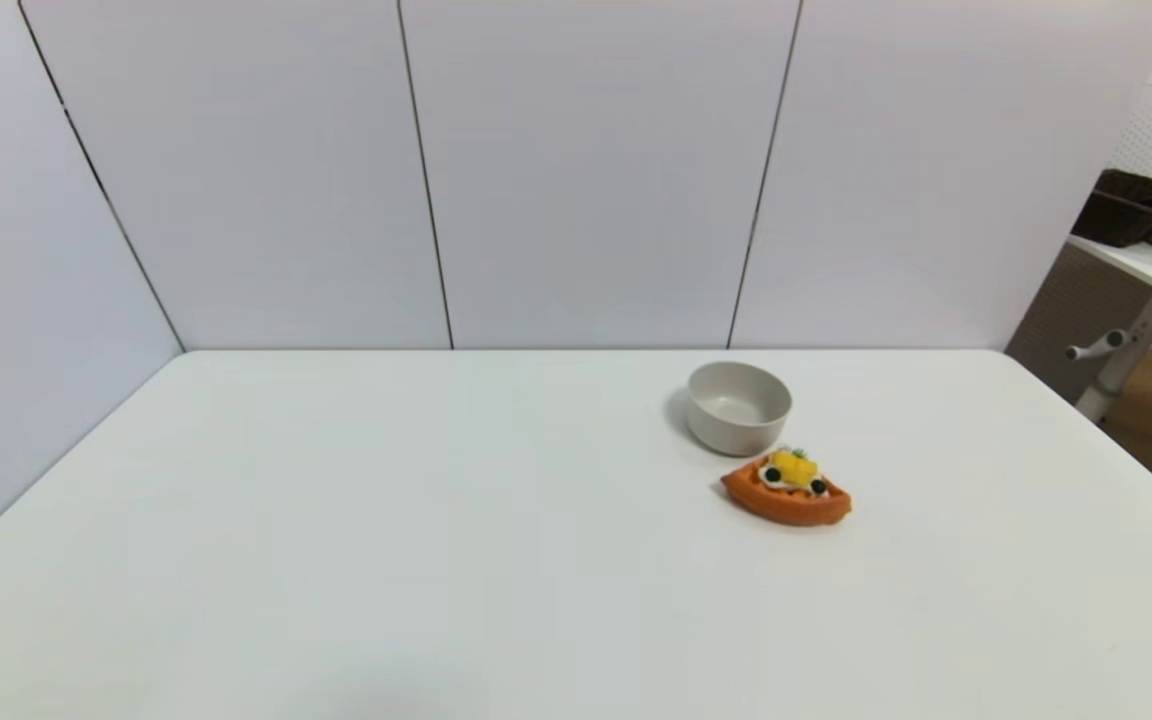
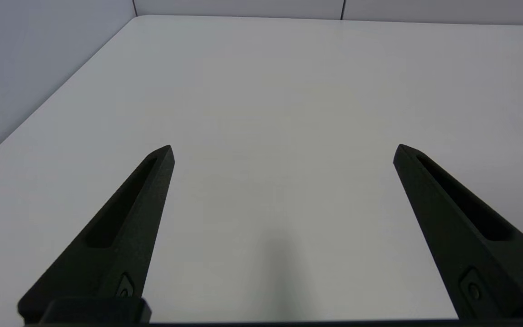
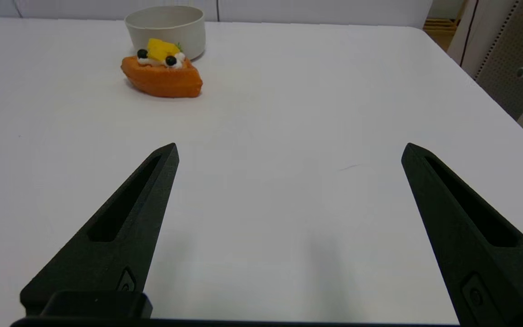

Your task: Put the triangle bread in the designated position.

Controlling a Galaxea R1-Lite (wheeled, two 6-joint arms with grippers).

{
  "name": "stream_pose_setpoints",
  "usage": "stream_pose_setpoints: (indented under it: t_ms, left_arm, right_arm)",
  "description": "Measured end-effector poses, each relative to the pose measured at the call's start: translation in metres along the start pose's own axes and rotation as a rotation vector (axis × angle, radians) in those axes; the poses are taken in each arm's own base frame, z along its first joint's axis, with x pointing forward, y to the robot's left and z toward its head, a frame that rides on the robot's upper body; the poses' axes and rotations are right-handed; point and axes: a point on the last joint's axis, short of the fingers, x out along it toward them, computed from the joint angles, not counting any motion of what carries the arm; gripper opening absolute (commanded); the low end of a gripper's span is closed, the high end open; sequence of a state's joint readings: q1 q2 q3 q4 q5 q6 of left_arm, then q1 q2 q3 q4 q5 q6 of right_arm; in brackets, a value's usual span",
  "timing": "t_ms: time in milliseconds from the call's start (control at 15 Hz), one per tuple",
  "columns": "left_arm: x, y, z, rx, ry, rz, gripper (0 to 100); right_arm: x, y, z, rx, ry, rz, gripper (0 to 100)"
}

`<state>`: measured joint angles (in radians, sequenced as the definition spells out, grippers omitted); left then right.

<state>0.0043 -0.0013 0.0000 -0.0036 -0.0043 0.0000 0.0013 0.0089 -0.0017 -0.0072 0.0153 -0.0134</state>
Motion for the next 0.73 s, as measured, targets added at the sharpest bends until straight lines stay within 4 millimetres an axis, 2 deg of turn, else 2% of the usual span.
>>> stream_pose_setpoints:
  t_ms: [733]
  left_arm:
    - [0.0, 0.0, -0.0001, 0.0, 0.001, 0.0, 100]
  right_arm:
    - [-0.0007, -0.0004, -0.0007, 0.015, -0.009, -0.02, 100]
